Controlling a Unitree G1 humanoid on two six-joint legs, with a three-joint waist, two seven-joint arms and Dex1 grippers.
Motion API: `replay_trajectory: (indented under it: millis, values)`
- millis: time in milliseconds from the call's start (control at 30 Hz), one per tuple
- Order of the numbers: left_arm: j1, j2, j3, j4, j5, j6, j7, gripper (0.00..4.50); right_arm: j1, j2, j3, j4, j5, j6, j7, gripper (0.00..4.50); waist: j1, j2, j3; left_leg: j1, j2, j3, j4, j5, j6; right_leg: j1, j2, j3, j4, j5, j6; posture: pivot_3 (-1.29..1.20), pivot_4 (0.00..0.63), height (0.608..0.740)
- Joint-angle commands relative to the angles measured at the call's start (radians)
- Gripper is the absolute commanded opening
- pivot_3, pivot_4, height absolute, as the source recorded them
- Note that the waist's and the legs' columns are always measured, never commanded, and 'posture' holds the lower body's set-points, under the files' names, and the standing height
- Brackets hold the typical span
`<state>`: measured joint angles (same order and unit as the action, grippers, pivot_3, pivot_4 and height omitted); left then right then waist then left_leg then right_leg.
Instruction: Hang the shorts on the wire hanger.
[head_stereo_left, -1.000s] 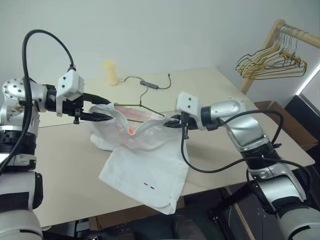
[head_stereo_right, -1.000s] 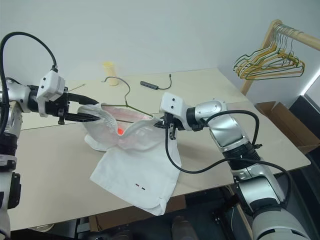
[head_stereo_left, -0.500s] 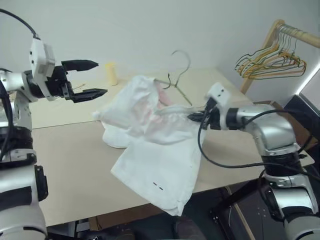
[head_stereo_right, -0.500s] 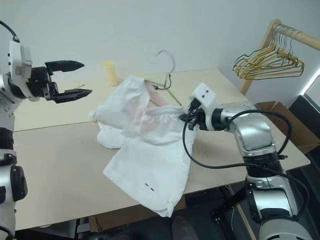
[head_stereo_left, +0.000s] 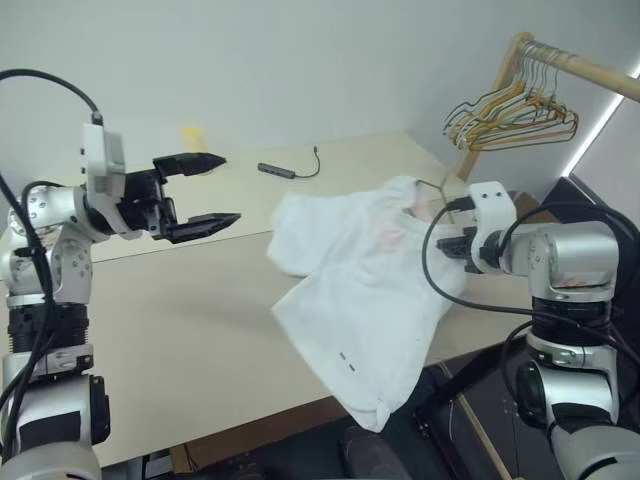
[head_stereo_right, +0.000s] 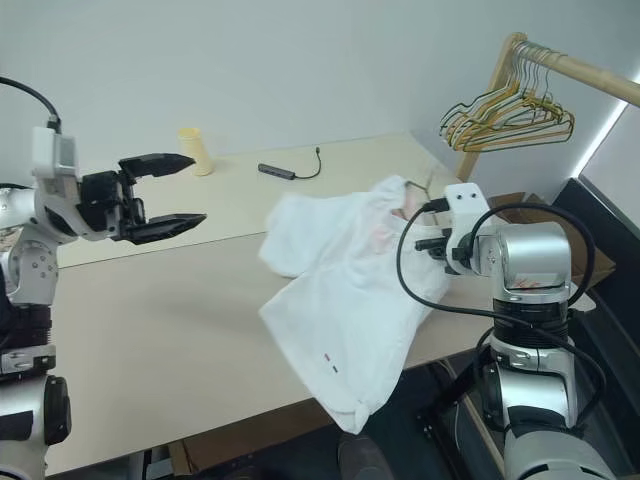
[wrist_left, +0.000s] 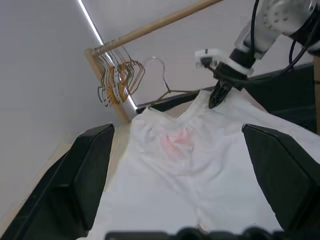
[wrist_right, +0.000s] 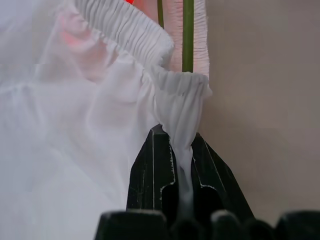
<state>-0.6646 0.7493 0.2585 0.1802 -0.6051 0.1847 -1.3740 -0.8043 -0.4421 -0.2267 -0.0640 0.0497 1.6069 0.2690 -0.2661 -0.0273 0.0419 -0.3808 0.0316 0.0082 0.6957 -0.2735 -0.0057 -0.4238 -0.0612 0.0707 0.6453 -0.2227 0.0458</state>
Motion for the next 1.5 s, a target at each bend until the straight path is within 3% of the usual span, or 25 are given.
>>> replay_trajectory:
  millis: [33,100,300,533,967,1100,1500]
  values:
    - [0.011,-0.026,0.071,-0.086,-0.101,0.045,0.064,4.44,-0.081,0.074,-0.173,0.033,-0.118,0.008,-0.181,0.00,-0.005,0.000,0.000,0.000,0.000,0.000,0.000,0.000,0.000,0.000,0.000,0.000,0.000,0.000,0.000,-0.26,0.000,0.740]
    - [0.033,-0.047,0.088,-0.129,-0.137,0.069,0.098,4.44,-0.117,0.122,-0.242,0.047,-0.179,0.008,-0.275,0.00,-0.013,0.000,0.000,0.000,0.000,0.000,0.000,0.000,0.000,0.000,0.000,0.000,0.000,0.000,0.000,-0.26,0.000,0.740]
    - [0.102,-0.084,0.091,-0.227,-0.159,0.094,0.186,4.44,-0.175,0.202,-0.288,0.035,-0.302,-0.029,-0.477,0.00,-0.029,0.001,0.000,0.000,-0.001,-0.001,0.000,0.000,0.000,0.000,0.000,0.001,0.000,0.000,0.000,-0.25,0.000,0.740]
    - [0.121,-0.077,0.089,-0.252,-0.163,0.097,0.210,4.44,-0.276,0.220,-0.390,0.031,-0.343,-0.133,-0.621,0.00,-0.044,0.005,0.000,0.001,-0.001,-0.001,0.000,0.000,0.000,0.001,0.000,0.001,0.000,0.000,0.000,-0.25,0.000,0.740]
    - [0.105,-0.093,0.094,-0.250,-0.202,0.114,0.215,4.44,-0.470,0.019,-0.487,0.298,-0.273,-0.186,-0.630,0.00,-0.067,0.007,0.001,0.003,-0.001,0.000,-0.003,0.000,0.000,0.003,0.000,0.002,-0.003,0.000,0.001,-0.27,0.000,0.740]
    - [0.113,-0.094,0.088,-0.256,-0.199,0.110,0.218,4.44,-0.515,-0.067,-0.484,0.435,-0.245,-0.244,-0.625,0.00,-0.078,0.007,0.001,0.003,-0.001,0.000,-0.003,0.000,0.000,0.004,0.000,0.002,-0.004,0.000,0.001,-0.26,0.000,0.740]
    - [0.162,-0.099,0.081,-0.299,-0.189,0.113,0.247,4.44,-0.629,-0.254,-0.643,0.854,-0.086,-0.396,-0.722,0.00,-0.079,0.008,0.002,0.013,-0.002,0.011,-0.015,0.000,0.001,0.013,0.001,0.011,-0.011,-0.003,0.005,-0.24,0.000,0.740]
